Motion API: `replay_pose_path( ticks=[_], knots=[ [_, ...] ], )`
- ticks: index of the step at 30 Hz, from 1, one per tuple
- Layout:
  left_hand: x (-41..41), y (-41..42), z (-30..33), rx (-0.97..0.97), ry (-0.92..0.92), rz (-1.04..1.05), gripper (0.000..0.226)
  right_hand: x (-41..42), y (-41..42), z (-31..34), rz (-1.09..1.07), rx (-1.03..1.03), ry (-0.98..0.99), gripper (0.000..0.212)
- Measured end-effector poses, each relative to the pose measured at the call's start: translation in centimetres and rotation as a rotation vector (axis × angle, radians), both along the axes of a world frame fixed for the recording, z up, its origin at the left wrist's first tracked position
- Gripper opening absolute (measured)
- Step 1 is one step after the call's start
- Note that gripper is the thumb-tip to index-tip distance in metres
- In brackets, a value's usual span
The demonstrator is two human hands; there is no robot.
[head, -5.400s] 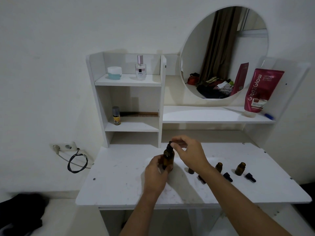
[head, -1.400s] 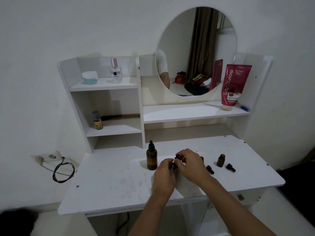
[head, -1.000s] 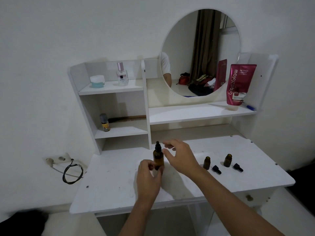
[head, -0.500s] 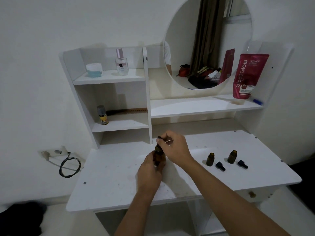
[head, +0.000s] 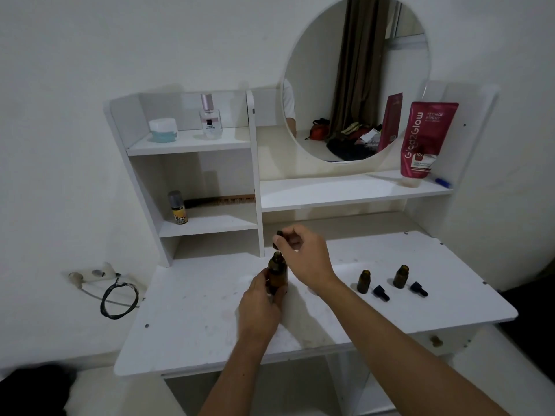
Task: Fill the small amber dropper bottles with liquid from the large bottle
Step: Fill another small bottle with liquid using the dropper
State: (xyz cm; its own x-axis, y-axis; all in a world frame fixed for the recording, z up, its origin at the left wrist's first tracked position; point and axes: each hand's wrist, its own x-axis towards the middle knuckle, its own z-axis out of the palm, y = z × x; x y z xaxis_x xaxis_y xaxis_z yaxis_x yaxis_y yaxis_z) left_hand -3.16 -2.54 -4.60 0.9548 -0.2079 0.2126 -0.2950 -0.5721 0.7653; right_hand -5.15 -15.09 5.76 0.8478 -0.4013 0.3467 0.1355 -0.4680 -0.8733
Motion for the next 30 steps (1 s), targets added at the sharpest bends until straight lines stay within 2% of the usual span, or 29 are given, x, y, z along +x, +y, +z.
replay_pose_path(
  ticks=[7, 12, 16, 19, 22, 30],
  knots=[
    [-1.8, 0.3, 0.7, -0.085, 0.063, 0.059, 0.063, -2.6, -1.4, 4.8, -0.010, 0.093, -0.212, 0.013],
    [-5.0, -0.8, 0.6, -0.268, 0.061, 0.187, 0.043, -6.0, -4.4, 5.4, -0.034, 0.114, -0.283, 0.013],
    [-7.0, -3.6, -0.2, -0.340, 0.034, 0.068, 0.026, -8.8, -8.2, 4.2, -0.102, 0.122, -0.258, 0.015],
    [-7.8, -6.6, 0.0, -0.326, 0.039, -0.103, 0.021, -10.4, -10.9, 2.8, -0.195, 0.131, -0.214, 0.012],
    [-8.1, -9.5, 0.1, -0.292, 0.037, -0.232, 0.029, -11.6, -12.8, 1.7, -0.267, 0.133, -0.170, 0.011],
    [-7.0, -13.9, 0.4, -0.179, 0.069, -0.273, 0.058, -11.8, -15.0, 0.4, -0.279, 0.122, -0.133, 0.010]
  ],
)
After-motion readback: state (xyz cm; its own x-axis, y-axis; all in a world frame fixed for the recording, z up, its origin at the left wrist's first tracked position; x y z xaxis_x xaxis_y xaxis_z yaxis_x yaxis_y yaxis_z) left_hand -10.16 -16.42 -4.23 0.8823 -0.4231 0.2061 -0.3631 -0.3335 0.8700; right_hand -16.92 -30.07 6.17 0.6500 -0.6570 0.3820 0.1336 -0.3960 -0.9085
